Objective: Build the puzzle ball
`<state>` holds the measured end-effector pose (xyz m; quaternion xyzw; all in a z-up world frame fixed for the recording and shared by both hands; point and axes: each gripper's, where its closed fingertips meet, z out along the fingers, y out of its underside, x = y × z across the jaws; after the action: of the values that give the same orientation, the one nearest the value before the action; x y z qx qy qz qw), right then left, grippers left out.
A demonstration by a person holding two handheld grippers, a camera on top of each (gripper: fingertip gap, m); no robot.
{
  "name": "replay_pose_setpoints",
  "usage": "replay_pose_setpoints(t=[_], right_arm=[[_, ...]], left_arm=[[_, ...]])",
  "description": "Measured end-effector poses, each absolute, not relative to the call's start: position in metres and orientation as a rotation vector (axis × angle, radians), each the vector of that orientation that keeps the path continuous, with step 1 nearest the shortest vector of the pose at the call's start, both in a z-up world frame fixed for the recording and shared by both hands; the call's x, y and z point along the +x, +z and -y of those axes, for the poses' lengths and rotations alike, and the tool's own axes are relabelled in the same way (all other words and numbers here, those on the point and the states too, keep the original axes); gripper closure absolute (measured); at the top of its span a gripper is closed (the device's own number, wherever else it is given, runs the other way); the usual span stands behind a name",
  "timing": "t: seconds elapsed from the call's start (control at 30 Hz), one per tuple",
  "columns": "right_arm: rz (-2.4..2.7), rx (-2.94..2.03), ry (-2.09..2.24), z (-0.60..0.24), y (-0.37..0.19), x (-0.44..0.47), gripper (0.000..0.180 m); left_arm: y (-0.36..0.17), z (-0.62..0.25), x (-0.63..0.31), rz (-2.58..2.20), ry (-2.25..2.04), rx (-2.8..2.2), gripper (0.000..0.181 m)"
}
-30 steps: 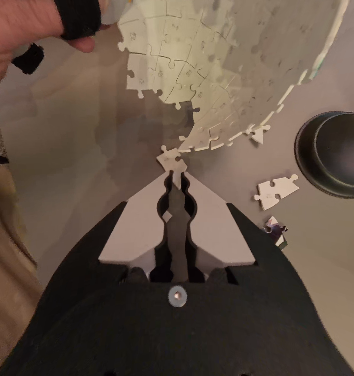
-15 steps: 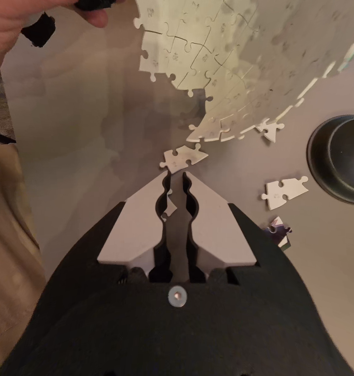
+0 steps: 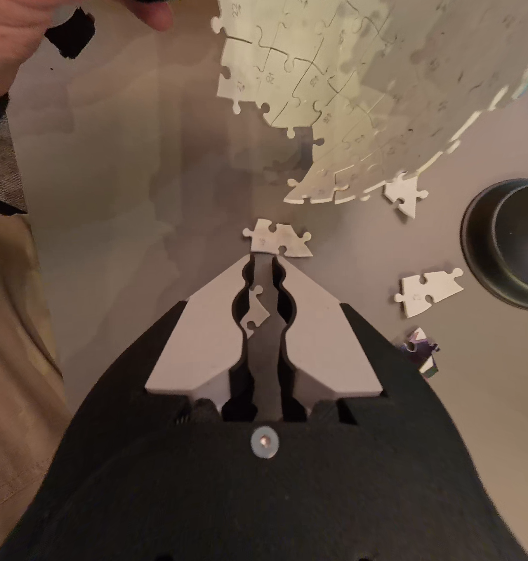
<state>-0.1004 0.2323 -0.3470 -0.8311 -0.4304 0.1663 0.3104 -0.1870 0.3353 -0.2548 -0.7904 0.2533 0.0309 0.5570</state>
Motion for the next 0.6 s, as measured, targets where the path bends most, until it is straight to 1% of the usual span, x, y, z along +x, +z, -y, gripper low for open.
replay_pose_setpoints(t=[0.33, 0.53, 0.6], right_arm=[[1.110, -2.179, 0.459, -0.234, -0.341, -0.097, 0.170], [1.116, -2.144, 0.429, -0.244, -0.339, -0.088, 0.163], [1.128, -2.150, 0.436, -0.243, -0.341, -0.089, 0.163]], left_arm=[[-0.255, -0.336, -0.179, -0.616, 0.053, -1.858, 0.176], [-0.255, -0.336, -0.176, -0.625, 0.049, -1.853, 0.176], [-0.255, -0.336, -0.176, -0.624, 0.051, -1.853, 0.176]])
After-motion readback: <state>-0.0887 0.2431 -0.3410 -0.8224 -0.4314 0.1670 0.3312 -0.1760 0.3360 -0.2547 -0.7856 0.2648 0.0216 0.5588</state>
